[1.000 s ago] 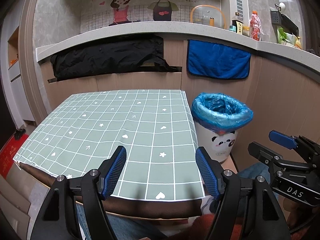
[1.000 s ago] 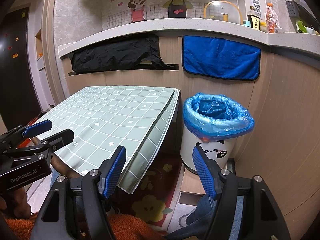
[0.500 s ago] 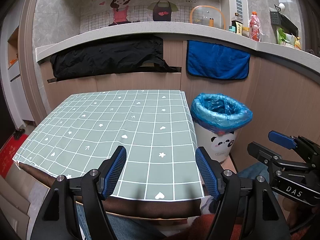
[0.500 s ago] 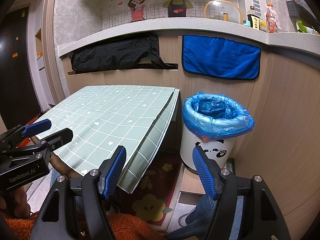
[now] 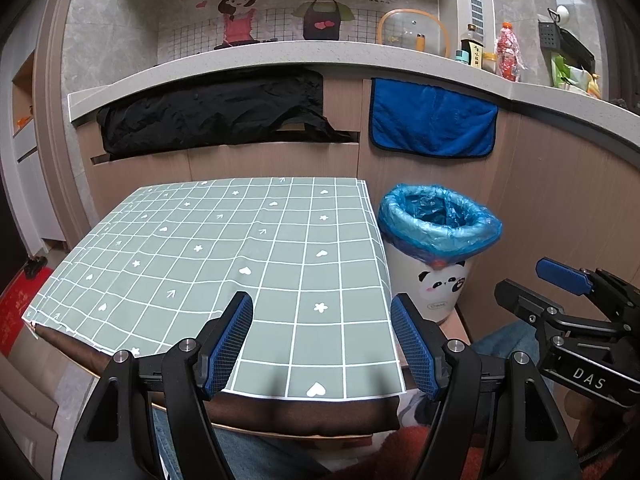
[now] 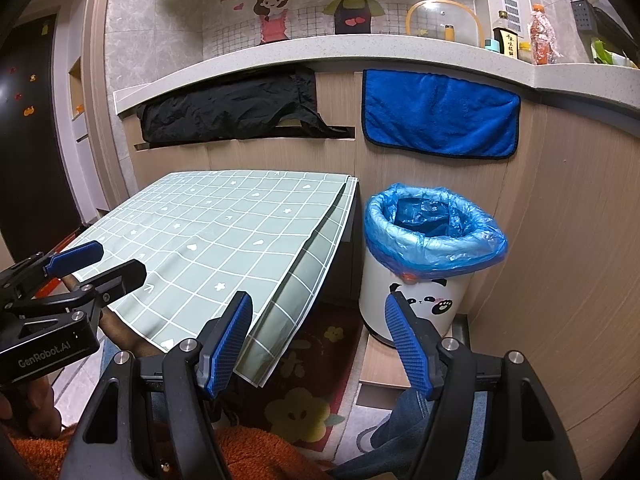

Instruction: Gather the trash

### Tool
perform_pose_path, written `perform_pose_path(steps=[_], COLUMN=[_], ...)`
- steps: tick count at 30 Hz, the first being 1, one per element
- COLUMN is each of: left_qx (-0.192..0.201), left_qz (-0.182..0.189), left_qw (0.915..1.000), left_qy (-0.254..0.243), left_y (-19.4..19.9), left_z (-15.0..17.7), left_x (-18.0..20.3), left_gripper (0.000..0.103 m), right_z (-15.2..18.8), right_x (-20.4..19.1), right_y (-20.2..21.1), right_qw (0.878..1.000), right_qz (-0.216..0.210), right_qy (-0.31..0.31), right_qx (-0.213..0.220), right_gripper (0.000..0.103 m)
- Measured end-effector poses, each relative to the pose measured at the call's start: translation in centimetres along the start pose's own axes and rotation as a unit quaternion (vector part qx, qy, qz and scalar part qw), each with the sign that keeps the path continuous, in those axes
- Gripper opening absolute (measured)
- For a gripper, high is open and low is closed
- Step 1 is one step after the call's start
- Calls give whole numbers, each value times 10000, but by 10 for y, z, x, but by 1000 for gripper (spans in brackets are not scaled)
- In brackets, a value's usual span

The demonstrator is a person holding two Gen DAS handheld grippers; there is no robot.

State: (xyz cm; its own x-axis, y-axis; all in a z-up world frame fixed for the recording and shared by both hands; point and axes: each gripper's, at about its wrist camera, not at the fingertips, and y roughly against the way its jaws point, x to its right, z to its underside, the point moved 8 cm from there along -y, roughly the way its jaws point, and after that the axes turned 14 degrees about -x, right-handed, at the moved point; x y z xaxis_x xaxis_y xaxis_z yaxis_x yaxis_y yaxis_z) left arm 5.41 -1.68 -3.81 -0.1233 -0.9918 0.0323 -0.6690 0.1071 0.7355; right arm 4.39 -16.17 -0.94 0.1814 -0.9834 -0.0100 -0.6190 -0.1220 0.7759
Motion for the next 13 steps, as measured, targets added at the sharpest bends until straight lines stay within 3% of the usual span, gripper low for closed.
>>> perform_pose_path(steps=[13], left_qx=[-3], left_qz=[29], left_qw=[10000], left_qy=[5], left_y=[-2], left_z=[-1], left_x=[-1], left_gripper=[71], right_z=[-1], right_x=[4], right_y=[6], right_qw=[9999], right_qz=[83], right_qy=[-93], right_qx=[68], right_gripper=[66])
